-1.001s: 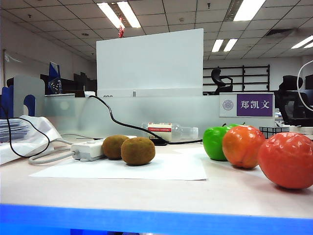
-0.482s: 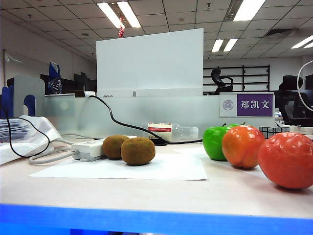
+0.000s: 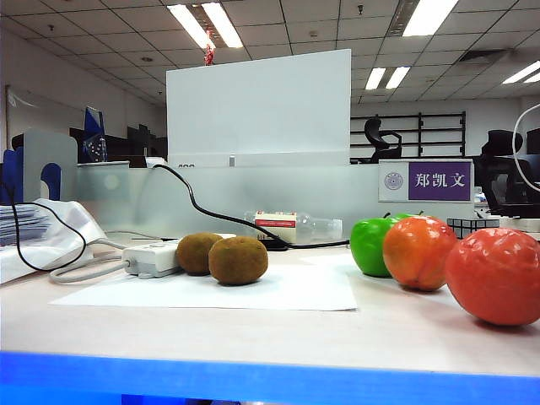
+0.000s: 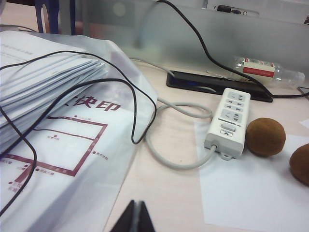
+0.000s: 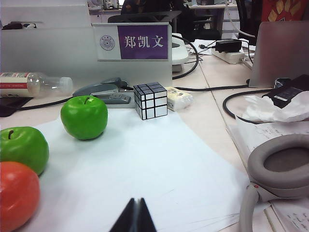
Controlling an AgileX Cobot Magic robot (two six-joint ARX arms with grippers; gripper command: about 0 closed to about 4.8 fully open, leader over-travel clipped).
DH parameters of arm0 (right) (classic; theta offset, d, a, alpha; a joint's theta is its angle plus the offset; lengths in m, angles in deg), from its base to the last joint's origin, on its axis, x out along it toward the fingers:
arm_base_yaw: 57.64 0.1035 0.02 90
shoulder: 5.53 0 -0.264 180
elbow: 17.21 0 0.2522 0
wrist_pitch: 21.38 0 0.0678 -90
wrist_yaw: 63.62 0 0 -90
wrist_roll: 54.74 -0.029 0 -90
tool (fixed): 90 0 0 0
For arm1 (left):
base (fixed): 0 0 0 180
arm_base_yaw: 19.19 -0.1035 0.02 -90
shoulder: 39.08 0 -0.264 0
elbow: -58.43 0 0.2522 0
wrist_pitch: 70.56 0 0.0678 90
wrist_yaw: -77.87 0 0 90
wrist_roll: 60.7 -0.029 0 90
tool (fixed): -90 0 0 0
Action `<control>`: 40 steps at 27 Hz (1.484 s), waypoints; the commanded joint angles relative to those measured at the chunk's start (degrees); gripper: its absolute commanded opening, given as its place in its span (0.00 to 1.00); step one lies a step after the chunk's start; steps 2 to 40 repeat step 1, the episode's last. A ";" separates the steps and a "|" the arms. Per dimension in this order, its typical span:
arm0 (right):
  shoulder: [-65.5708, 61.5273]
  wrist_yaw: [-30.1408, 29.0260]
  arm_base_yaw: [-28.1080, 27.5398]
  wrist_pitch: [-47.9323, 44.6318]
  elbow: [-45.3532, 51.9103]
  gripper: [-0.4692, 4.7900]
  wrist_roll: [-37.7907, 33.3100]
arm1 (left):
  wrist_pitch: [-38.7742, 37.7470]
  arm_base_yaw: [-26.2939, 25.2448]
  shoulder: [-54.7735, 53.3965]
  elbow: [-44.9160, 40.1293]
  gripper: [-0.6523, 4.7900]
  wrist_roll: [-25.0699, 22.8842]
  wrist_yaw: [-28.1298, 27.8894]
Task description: Put the same fruits together.
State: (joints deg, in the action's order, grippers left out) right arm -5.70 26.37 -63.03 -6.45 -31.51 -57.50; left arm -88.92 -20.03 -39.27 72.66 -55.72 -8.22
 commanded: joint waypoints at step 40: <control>0.09 0.07 0.04 -0.76 0.44 0.09 -0.20 | 0.42 0.09 0.09 0.07 0.11 -0.02 0.20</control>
